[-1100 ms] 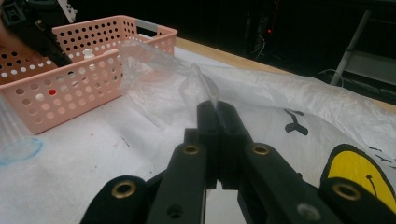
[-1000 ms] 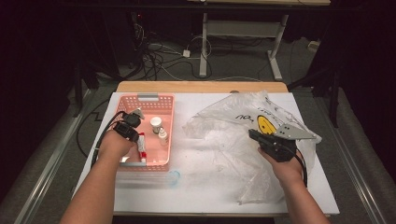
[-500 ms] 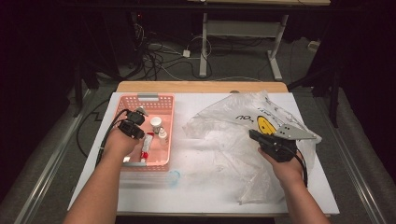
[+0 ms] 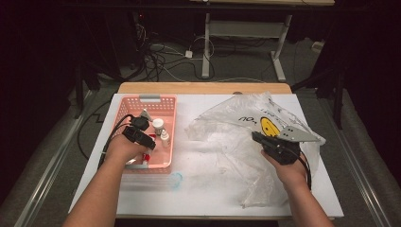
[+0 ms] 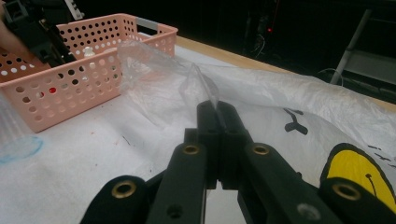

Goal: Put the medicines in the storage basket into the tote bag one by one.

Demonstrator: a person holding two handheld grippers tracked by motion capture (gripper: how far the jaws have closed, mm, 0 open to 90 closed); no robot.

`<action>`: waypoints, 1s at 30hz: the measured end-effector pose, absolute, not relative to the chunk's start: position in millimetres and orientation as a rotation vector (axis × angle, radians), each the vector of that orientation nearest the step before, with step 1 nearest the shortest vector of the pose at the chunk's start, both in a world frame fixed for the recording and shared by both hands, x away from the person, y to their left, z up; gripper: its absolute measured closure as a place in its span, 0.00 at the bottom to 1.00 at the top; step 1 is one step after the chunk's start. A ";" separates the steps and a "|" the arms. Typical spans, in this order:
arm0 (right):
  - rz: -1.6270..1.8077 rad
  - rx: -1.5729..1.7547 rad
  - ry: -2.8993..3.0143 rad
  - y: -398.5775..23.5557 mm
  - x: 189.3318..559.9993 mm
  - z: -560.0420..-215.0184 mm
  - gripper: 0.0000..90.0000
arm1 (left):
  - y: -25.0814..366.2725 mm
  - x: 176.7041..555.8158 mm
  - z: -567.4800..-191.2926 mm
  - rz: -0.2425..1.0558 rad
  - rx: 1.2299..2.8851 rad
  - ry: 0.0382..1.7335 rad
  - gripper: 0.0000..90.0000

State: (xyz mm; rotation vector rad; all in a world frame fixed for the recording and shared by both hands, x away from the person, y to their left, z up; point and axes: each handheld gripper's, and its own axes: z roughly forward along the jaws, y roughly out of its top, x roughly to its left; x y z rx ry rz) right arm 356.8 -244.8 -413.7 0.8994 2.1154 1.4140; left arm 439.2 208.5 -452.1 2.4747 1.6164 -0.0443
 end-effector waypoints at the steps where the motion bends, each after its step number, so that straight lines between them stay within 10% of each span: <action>1: 1.414 0.903 2.114 -244.9 356.8 -413.8 1.00 | 208.7 440.0 -453.7 -0.045 2.478 1.627 0.50; 12: 1.411 0.903 2.113 -246.8 355.9 -414.0 1.00 | 206.1 439.7 -456.1 0.004 2.514 1.613 0.73; 30: 1.415 0.907 2.107 -248.0 355.4 -413.5 1.00 | 212.5 436.6 -449.4 0.045 2.434 1.583 0.75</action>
